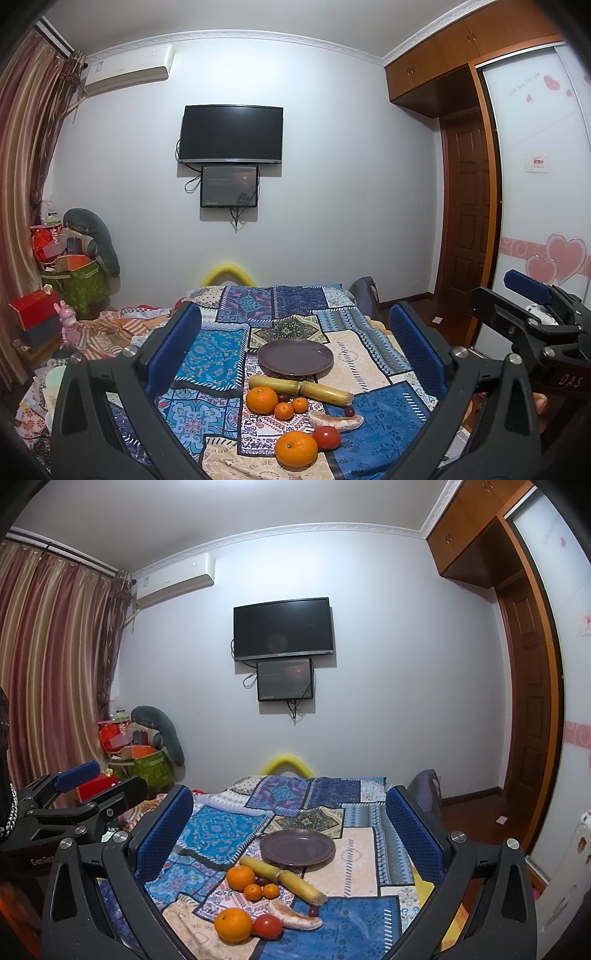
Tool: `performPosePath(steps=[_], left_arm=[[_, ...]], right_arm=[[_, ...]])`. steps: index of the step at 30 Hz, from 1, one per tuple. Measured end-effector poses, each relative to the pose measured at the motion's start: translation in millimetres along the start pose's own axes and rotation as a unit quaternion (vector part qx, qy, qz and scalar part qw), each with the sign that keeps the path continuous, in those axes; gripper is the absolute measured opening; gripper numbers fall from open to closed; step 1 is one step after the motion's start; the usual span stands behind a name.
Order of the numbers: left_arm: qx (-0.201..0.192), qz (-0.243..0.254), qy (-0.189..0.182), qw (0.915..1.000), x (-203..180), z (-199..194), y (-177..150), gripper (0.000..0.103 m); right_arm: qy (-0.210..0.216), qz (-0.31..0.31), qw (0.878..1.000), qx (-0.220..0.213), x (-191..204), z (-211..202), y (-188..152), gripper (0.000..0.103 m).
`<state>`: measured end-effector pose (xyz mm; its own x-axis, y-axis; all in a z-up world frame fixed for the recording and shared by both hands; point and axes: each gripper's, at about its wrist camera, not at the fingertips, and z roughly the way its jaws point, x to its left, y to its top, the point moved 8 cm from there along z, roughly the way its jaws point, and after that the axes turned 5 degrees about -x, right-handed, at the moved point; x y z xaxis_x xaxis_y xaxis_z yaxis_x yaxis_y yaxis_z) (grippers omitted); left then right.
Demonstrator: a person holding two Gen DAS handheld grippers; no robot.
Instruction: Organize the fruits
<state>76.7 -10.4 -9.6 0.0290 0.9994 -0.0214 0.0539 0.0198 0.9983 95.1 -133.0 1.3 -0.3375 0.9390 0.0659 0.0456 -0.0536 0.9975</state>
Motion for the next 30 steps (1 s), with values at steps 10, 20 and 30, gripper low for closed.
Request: performPosePath(steps=[10,20,30], left_arm=[[0.011,-0.002,0.001,0.9999,2,8,-4,0.103],[0.054,-0.01,0.009,0.9985,19,39,-33,0.103],[0.169,-0.013,-0.006,0.9855,31,87,-89,0.084]], right_arm=[[0.004,0.001,1.0,0.007,-2,6,-4,0.103],[0.004,-0.013,0.999,0.046,-15,29,-30,0.103],[0.017,-0.031,0.992,0.121,-28,61,-75,0.089]])
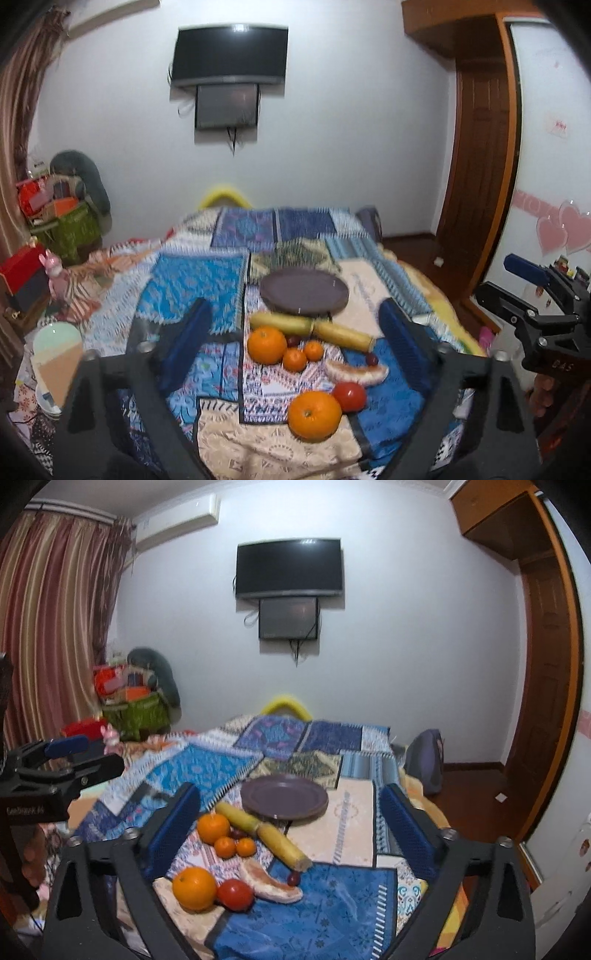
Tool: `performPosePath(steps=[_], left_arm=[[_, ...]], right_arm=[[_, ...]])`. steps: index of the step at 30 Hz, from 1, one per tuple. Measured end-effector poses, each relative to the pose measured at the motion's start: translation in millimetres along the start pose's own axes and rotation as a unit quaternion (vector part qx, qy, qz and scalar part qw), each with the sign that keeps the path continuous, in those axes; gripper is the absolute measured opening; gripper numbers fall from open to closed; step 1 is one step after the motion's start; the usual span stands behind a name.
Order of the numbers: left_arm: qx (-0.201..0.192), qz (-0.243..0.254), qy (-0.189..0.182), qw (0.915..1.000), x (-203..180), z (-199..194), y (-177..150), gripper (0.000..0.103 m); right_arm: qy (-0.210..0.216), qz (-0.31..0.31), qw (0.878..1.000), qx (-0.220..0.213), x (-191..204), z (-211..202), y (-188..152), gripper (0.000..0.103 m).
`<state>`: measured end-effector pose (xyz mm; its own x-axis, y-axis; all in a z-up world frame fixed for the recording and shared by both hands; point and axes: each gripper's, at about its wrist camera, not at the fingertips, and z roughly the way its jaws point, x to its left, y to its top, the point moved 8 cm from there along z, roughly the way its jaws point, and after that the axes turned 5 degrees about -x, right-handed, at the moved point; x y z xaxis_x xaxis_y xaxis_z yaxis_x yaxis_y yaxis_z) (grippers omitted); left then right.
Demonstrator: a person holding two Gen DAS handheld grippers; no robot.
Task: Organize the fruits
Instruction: 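Grasp the large orange with the left gripper while the right gripper grasps the red tomato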
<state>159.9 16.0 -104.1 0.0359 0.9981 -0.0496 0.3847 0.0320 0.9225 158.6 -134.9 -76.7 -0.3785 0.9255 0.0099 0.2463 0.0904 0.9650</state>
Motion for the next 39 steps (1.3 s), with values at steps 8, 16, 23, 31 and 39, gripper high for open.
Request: performPosePath(steps=[8,16,23,31,39], left_arm=[[0.075,0.019,-0.016,0.9969,-3,38,-35,0.076],[0.172,0.03,-0.038,0.984,-17,72,-84,0.076],[0.238,0.005,-0.052,0.9699,-16,93,-125,0.076],[0.274,0.001,-0.063,0.9597,-24,107,-153,0.076],[0.284,-0.008,-0.076,0.9557,-24,113,-169,0.068]], right_arm=[[0.055,0.002,0.995,0.088,5,30,-39,0.057],[0.1,0.022,0.981,0.166,11,50,-78,0.05],[0.119,0.026,0.969,0.215,20,73,-107,0.05],[0.137,0.037,0.956,0.258,29,89,-134,0.05],[0.151,0.045,0.946,0.282,35,94,-149,0.05]])
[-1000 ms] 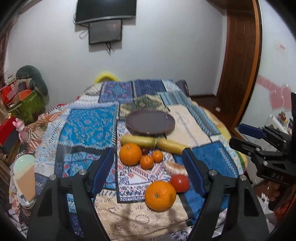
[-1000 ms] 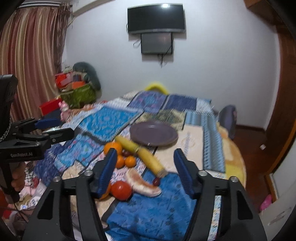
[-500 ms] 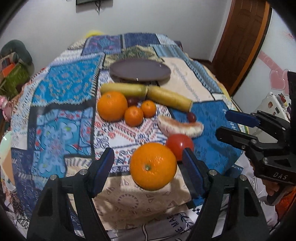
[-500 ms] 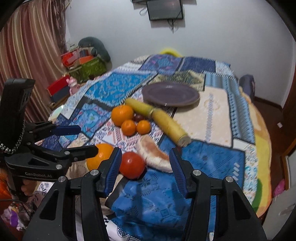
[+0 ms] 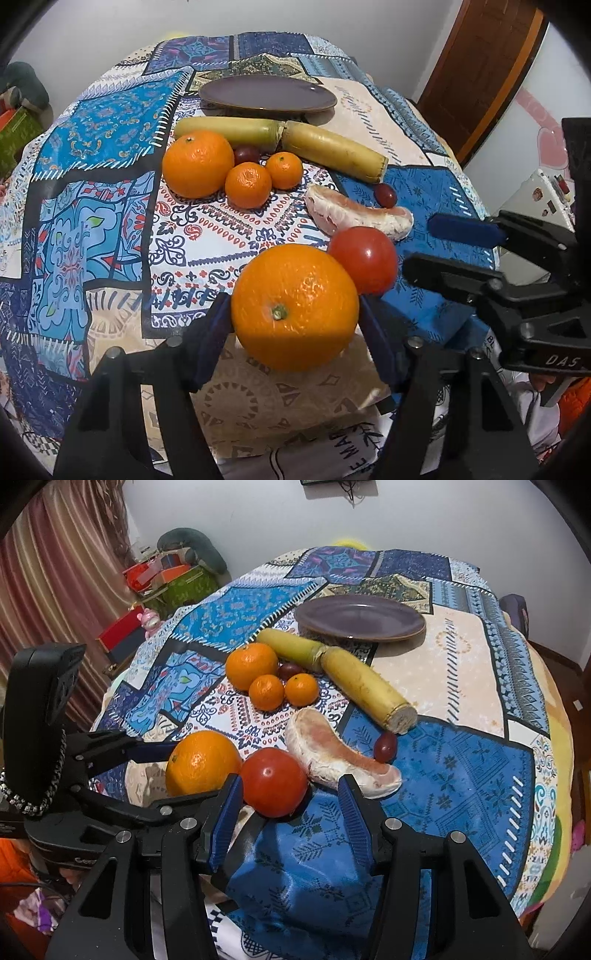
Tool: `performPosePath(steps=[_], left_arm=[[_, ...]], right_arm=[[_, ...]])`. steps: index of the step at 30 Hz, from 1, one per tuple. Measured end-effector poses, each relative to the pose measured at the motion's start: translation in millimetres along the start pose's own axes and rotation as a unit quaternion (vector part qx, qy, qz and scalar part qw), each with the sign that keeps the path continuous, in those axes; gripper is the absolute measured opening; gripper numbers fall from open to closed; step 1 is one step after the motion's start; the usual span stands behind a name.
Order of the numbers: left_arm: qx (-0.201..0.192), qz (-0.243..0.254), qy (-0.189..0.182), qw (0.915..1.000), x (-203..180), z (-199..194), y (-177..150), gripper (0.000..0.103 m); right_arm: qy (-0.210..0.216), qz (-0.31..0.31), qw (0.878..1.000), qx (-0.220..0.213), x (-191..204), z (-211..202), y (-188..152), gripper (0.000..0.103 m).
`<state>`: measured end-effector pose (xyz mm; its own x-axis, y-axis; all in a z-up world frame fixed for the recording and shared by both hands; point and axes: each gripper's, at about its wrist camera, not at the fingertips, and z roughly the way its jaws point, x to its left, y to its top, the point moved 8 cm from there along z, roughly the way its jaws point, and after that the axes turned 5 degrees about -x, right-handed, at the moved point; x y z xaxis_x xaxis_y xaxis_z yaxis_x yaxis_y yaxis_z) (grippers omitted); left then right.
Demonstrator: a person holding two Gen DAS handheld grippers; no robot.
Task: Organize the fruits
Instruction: 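Grasp the large orange with the left gripper while the right gripper grasps the red tomato, then carry the orange and tomato over the dark plate with both grippers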
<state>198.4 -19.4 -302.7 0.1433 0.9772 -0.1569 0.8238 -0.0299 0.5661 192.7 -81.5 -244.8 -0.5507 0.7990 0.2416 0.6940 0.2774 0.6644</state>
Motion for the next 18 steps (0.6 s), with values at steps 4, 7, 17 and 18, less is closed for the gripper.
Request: performPosePath(steps=[4,7,17,18], left_arm=[[-0.003,-0.012,-0.013,0.9998,4,-2,0,0.068],[-0.01,-0.02,-0.005,0.9997,13,-6,2,0.068],[-0.026,-0.041,0.013,0.9987,40,-18,2,0.068],[-0.026,-0.042,0.013,0.9987,41,-17,2,0.068]], right_arm=[[0.0,0.001,1.0,0.006,1,5,-1,0.05],[0.001,0.006,1.0,0.014,1,11,-2,0.05],[0.007,-0.013,0.999,0.044,13,28,-11,0.05],[0.008,-0.015,0.999,0.049,13,31,-11,0.05]])
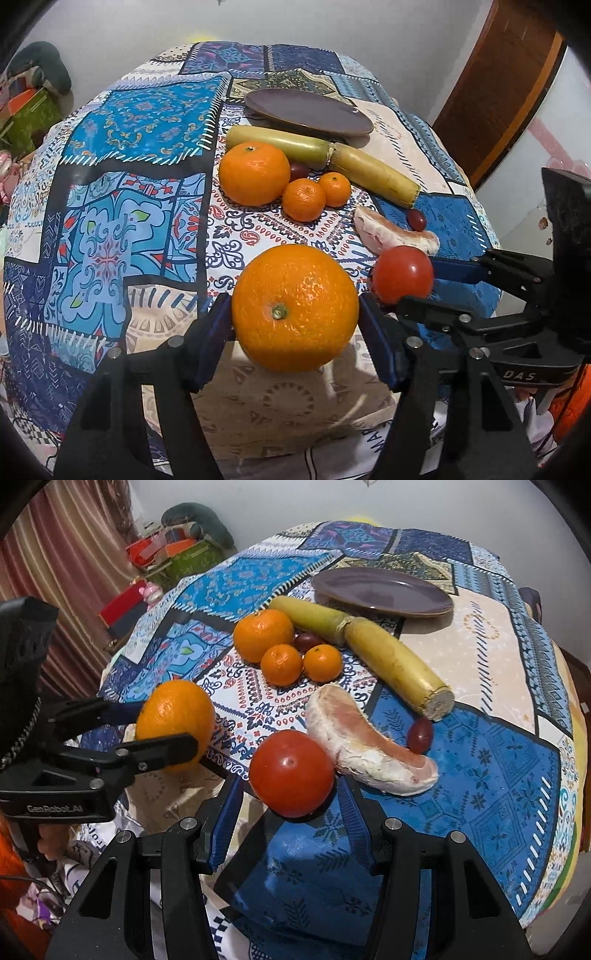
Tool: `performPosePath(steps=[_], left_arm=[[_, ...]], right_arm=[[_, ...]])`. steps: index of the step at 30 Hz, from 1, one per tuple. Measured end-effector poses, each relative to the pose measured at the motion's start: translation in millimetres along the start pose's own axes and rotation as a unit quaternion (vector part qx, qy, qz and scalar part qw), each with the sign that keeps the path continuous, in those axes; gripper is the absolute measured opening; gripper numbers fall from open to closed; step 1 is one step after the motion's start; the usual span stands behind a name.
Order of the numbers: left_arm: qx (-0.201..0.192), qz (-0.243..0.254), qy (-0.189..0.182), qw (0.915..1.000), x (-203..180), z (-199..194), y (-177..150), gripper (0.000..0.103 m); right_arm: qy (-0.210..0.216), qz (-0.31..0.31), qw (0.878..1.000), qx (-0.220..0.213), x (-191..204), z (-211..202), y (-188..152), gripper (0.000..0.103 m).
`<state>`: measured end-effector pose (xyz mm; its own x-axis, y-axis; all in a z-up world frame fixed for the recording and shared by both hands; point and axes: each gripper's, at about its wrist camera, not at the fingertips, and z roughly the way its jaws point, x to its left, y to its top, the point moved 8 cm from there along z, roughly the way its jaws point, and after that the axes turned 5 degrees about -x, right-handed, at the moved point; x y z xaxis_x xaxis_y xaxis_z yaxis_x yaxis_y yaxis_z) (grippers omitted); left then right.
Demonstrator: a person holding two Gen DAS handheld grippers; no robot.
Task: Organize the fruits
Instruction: 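Carry the orange and tomato over the dark plate with both grippers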
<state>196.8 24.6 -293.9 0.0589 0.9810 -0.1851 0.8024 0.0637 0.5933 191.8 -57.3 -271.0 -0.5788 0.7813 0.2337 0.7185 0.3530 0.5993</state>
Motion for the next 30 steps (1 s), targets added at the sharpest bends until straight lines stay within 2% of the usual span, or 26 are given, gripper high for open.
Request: performPosePath(steps=[4,7,14,21,30], left_arm=[[-0.001,-0.003,0.001,1.0,2,2,2,0.068],[-0.002,-0.003,0.004,1.0,2,1,3,0.068],[-0.017,0.005,0.011,0.9998,-1,-10,13,0.067],[-0.067,0.018,0.021,0.9974,-6,-39,46,0.067],[-0.133,0.029,0.03,0.9902,-12,-74,94,0.067]], right_arm=[[-0.005,-0.007,1.0,0.005,1,7,2,0.051],[-0.007,-0.009,1.0,0.004,2,9,4,0.047],[-0.009,-0.011,1.0,-0.01,1,1,8,0.045],[-0.04,-0.01,0.996,-0.082,-7,-44,34,0.045],[-0.079,-0.002,0.982,-0.172,-26,-100,85,0.045]])
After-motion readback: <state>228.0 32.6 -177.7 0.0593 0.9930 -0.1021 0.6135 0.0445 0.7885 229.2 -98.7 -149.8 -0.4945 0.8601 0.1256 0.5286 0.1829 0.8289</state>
